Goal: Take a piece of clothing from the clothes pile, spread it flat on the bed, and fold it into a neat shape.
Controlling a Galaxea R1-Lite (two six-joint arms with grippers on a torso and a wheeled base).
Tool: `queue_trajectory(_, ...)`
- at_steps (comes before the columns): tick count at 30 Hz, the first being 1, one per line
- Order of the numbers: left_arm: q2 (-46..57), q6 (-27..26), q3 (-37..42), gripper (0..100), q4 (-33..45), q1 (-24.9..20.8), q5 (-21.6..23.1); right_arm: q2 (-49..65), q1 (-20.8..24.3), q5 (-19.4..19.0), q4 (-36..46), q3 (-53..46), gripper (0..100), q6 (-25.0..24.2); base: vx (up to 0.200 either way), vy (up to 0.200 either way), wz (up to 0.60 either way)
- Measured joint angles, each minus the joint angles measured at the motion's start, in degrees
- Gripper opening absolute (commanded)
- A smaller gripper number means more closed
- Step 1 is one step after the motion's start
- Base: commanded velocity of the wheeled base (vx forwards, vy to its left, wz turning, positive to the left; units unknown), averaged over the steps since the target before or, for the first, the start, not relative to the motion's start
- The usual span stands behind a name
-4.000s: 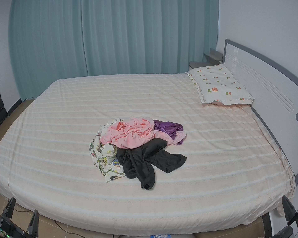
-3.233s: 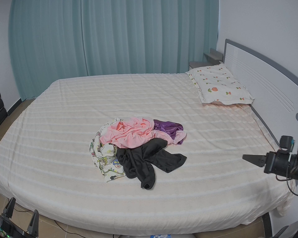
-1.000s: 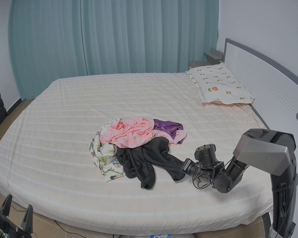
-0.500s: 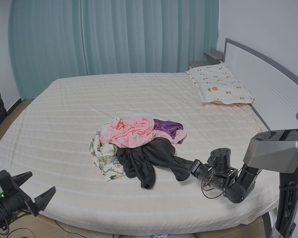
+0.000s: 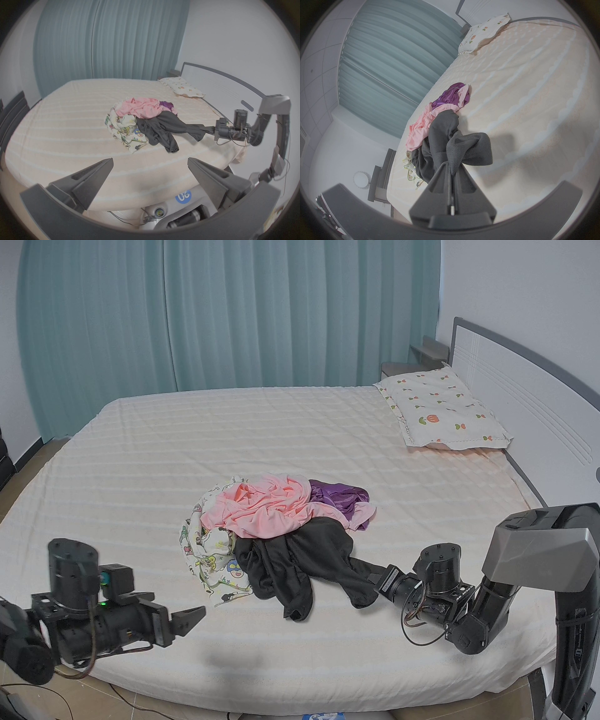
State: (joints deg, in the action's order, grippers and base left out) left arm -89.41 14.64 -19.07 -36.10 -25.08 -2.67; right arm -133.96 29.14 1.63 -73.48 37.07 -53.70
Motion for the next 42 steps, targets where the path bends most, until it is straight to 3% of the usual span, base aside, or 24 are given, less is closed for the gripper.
queue_trajectory(7,-19.82,8.34,-13.73,100,-4.28,-5.49,-4.24,-1.38,0.79,0.06,-2.19,-0.45,0,0.66,0.0,0.0,0.0)
queue_trajectory(14,-32.51,13.47,-27.05,100,-4.11,-8.24,-6.17,-2.08,1.18,0.37,-3.16,-0.77,0,0.94,0.0,0.0,0.0)
queue_trajectory(32,-50.83,15.13,-49.31,100,4.92,-10.09,-6.74,-2.61,1.34,0.61,-5.32,-1.71,0,1.01,0.0,0.0,0.0)
queue_trajectory(41,-54.2,15.9,-51.66,100,6.6,-10.31,-6.72,-3.02,1.34,0.6,-5.42,-1.6,0,1.05,0.0,0.0,0.0)
queue_trajectory(42,-54.37,16.15,-51.66,0,6.6,-10.34,-6.72,-3.06,1.34,0.57,-5.42,-1.6,0,1.05,0.0,0.0,0.0)
